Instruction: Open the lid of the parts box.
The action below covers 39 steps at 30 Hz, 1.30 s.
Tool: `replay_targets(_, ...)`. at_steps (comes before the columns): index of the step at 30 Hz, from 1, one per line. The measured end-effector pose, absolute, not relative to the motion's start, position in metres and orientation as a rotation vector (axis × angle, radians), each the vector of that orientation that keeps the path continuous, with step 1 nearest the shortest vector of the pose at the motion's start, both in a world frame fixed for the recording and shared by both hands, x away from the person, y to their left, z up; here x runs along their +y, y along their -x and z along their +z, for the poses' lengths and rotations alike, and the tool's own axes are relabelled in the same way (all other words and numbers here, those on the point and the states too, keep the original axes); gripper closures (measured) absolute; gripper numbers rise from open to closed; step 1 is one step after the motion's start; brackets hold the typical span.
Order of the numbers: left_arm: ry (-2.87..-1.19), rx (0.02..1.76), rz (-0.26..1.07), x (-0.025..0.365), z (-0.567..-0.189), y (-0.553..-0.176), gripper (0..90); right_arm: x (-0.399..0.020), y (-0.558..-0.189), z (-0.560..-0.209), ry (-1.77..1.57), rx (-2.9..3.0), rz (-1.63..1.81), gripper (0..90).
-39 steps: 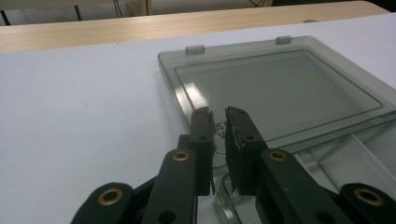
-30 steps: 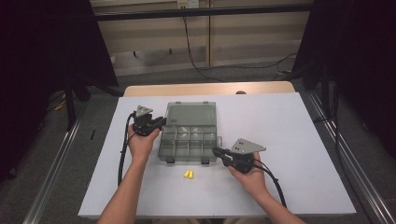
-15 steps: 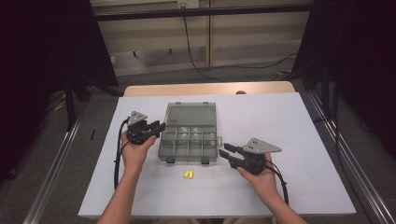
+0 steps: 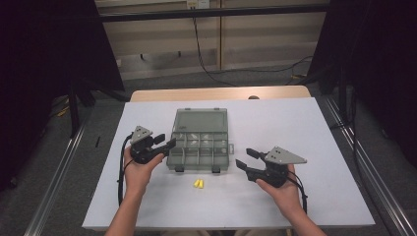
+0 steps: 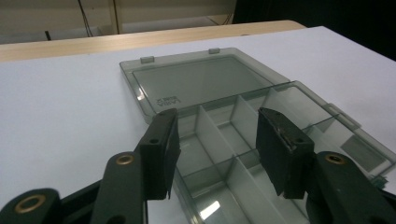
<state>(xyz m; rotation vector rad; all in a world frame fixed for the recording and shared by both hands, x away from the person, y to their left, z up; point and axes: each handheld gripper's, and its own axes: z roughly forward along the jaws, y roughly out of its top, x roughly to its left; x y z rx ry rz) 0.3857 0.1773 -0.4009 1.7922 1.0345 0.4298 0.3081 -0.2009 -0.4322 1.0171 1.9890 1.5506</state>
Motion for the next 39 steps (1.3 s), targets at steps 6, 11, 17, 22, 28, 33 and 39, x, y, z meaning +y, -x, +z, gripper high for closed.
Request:
replay_targets(6, -1.772, 1.025, 0.439, 0.181, -0.401, -0.376, 41.7, -0.210, -0.302, -0.431, -1.028, 1.967, 1.552, 32.7)
replay_targets(11, -1.777, 1.012, 0.442, 0.183, -0.403, -0.369, 37.1, -0.220, -0.299, -0.433, -1.047, 1.953, 1.551, 26.4)
replay_targets(17, -1.788, 0.994, 0.425, 0.182, -0.406, -0.359, 31.1, -0.233, -0.294, -0.432, -1.051, 1.923, 1.543, 21.8)
replay_targets(22, -1.802, 0.984, 0.419, 0.183, -0.411, -0.353, 27.9, -0.241, -0.290, -0.432, -1.066, 1.913, 1.536, 17.6)
replay_targets(28, -1.804, 0.983, 0.428, 0.186, -0.415, -0.346, 23.5, -0.247, -0.282, -0.434, -1.044, 1.919, 1.509, 15.7)
replay_targets(33, -1.800, 0.988, 0.431, 0.186, -0.421, -0.342, 18.0, -0.254, -0.278, -0.435, -1.045, 1.911, 1.514, 14.5)
replay_targets(39, -1.803, 0.982, 0.433, 0.183, -0.426, -0.339, 15.9, -0.258, -0.274, -0.435, -1.042, 1.917, 1.510, 12.7)
